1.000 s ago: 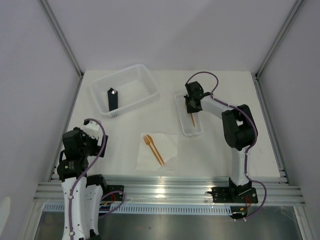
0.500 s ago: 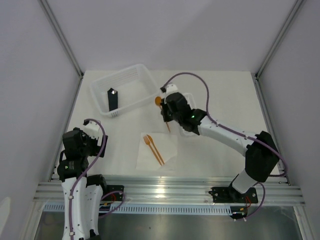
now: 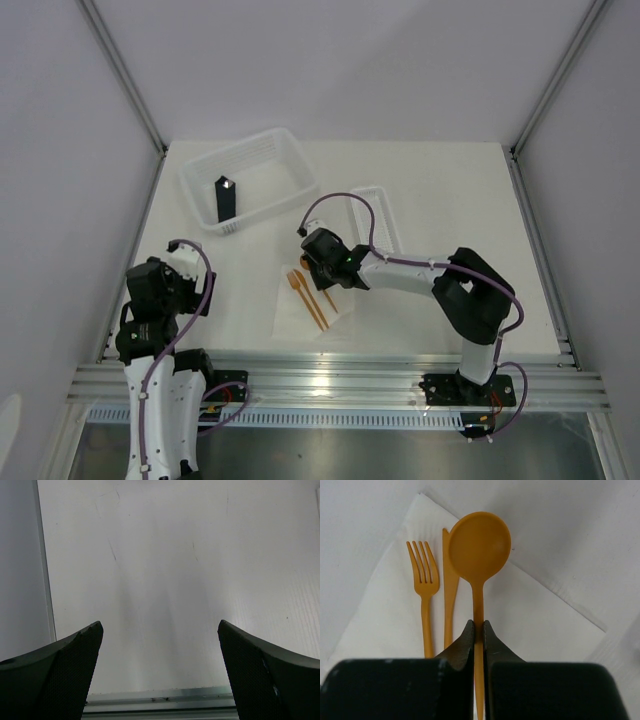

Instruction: Place the utensils on the paper napkin and roll it up

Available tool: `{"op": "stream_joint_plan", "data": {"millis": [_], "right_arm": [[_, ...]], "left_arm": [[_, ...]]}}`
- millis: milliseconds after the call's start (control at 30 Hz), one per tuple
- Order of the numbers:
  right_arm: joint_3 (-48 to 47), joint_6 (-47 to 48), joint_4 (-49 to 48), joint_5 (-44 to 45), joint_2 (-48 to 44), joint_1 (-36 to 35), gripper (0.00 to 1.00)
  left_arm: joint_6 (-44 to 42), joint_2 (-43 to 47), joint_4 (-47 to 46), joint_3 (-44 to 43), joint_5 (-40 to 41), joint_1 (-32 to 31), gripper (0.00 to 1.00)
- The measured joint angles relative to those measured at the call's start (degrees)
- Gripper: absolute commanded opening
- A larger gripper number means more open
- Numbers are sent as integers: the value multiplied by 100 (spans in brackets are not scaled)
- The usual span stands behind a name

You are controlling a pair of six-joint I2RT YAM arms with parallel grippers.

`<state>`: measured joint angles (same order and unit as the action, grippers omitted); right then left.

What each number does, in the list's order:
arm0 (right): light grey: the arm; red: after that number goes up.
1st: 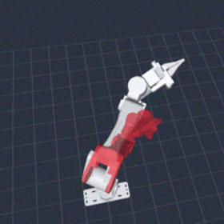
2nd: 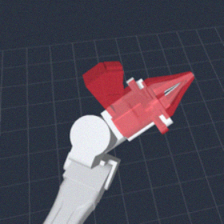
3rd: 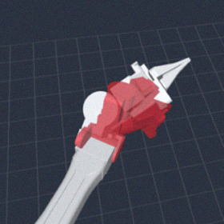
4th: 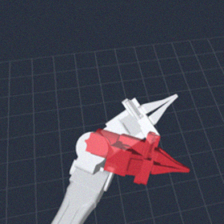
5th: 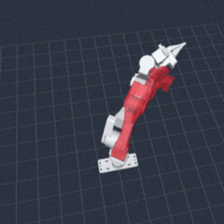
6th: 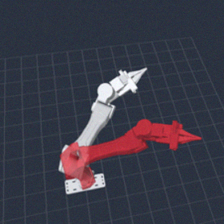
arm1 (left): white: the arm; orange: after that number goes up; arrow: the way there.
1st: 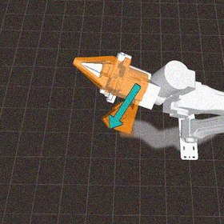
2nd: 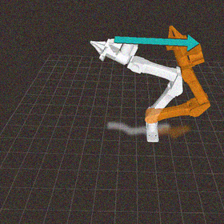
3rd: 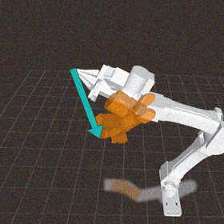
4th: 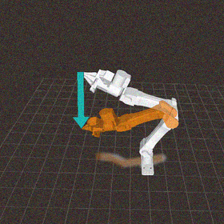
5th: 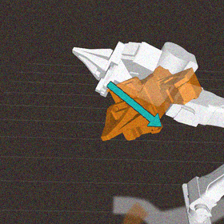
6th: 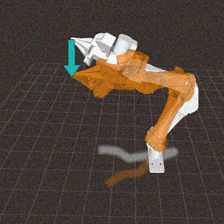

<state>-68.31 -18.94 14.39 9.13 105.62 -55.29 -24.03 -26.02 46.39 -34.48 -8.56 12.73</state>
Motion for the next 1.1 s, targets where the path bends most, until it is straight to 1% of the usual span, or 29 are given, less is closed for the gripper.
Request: {"op": "stream_joint_plan", "data": {"millis": [367,1100], "right_arm": [[-2,-131,-105,-229,374,-7,0],[-96,-603,-11,-382,374,-129,0]], "left_arm": [[2,4,-35,13,48,0,99],[2,66,-85,90,83,0,100]]}}
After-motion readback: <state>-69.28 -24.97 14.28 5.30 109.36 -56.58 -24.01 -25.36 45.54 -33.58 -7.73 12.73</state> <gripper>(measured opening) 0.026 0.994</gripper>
